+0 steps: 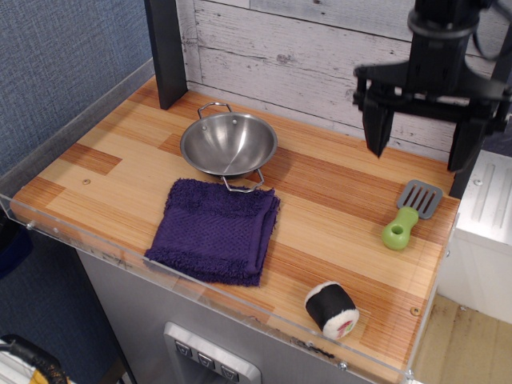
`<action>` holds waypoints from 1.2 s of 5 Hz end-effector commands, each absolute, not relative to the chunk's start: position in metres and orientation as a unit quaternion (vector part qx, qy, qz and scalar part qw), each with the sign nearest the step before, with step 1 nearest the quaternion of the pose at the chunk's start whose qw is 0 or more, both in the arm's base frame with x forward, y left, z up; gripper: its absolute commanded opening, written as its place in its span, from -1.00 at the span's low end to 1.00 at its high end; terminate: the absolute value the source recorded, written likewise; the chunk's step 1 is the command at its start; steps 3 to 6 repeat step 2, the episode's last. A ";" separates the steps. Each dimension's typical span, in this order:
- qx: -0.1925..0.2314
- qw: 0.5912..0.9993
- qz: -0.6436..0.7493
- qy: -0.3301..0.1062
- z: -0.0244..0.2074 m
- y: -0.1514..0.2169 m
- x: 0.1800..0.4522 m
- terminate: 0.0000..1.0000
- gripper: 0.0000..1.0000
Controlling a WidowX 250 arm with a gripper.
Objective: Place the green spatula on the right edge of the table
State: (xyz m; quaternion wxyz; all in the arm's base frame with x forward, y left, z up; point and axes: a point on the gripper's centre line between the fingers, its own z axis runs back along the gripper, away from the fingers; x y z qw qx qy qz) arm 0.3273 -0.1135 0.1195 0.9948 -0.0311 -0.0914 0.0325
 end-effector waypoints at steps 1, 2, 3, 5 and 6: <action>-0.020 0.988 0.062 -0.138 0.169 -0.106 0.300 -1.00 1.00; -0.020 0.988 0.062 -0.138 0.169 -0.106 0.300 1.00 1.00; -0.020 0.988 0.062 -0.138 0.169 -0.106 0.300 1.00 1.00; -0.020 0.988 0.062 -0.138 0.169 -0.106 0.300 1.00 1.00; -0.020 0.988 0.062 -0.138 0.169 -0.106 0.300 1.00 1.00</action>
